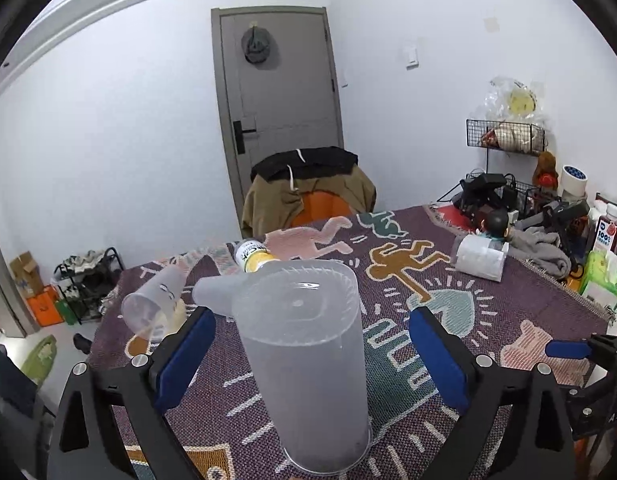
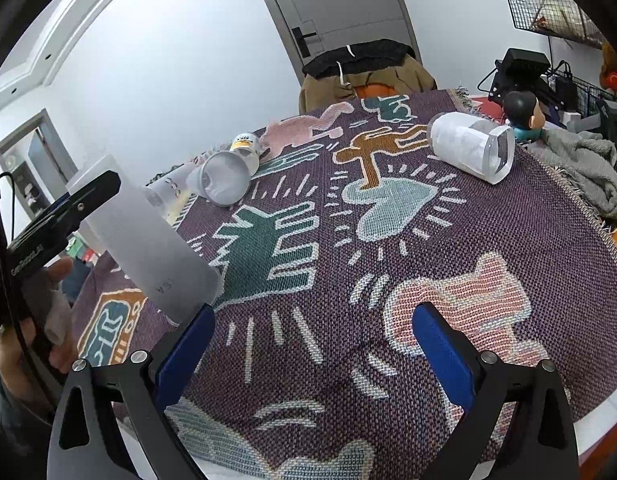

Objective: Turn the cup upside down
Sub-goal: 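Rotate the cup with the left gripper so its rim faces down, then set the cup rim-down on the blanket and open the left gripper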

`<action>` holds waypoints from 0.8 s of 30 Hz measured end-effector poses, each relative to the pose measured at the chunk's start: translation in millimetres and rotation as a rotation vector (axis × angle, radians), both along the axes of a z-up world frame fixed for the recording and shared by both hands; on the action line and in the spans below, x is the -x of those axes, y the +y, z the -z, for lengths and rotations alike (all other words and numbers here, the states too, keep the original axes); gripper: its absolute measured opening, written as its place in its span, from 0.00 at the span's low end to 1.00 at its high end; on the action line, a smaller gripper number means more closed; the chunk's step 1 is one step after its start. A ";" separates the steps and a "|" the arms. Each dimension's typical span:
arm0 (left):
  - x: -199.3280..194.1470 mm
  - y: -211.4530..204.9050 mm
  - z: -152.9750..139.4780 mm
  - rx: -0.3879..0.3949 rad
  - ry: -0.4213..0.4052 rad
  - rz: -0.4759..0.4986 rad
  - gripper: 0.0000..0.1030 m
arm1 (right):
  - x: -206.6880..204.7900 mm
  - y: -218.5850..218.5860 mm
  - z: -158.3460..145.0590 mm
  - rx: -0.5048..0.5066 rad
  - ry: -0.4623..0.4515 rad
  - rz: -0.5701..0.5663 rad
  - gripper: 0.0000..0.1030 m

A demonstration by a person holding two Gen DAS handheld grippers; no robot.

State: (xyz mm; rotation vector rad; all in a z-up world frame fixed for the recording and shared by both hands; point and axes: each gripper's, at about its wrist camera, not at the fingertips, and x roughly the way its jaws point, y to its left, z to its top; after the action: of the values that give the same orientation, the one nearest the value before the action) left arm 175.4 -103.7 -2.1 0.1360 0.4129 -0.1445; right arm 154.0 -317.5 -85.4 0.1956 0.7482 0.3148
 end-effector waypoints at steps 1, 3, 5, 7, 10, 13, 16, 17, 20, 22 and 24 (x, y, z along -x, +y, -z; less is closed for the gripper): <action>1.4 0.8 -0.5 0.001 -0.001 0.001 0.95 | 1.0 0.1 -1.9 0.002 -0.005 -0.001 0.97; 6.0 3.1 -1.6 0.007 -0.006 -0.001 0.98 | 3.5 1.4 -6.1 0.009 -0.016 -0.005 0.97; 12.9 5.9 -3.1 0.018 -0.015 -0.004 1.00 | 5.7 3.7 -9.8 0.016 -0.028 -0.010 0.97; 18.7 9.2 -4.6 0.024 -0.022 -0.016 1.00 | 8.3 6.6 -13.8 0.025 -0.039 -0.014 0.97; 29.4 15.3 -7.7 0.047 -0.029 -0.017 1.00 | 12.5 10.3 -21.4 0.034 -0.053 -0.017 0.97; 41.1 21.6 -10.6 0.064 -0.045 -0.028 1.00 | 18.4 14.5 -29.9 0.044 -0.067 -0.020 0.97; 52.3 29.4 -13.2 0.083 -0.055 -0.039 1.00 | 24.5 20.4 -39.5 0.065 -0.091 -0.021 0.97; 54.6 32.1 -13.8 0.091 -0.056 -0.042 1.00 | 25.5 22.4 -41.8 0.069 -0.098 -0.022 0.97; 65.7 40.2 -16.9 0.114 -0.065 -0.056 1.00 | 32.3 27.4 -52.2 0.074 -0.122 -0.031 0.97; 75.2 46.3 -19.2 0.130 -0.076 -0.063 1.00 | 35.9 30.1 -57.2 0.078 -0.132 -0.039 0.97; 82.0 51.2 -21.1 0.145 -0.082 -0.068 1.00 | 39.9 33.4 -62.0 0.091 -0.141 -0.048 0.97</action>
State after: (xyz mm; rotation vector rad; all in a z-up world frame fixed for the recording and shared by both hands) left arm 93.3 -52.5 19.0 -0.0151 0.3235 -0.1011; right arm 114.1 -284.1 -23.4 0.0689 0.6263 0.3361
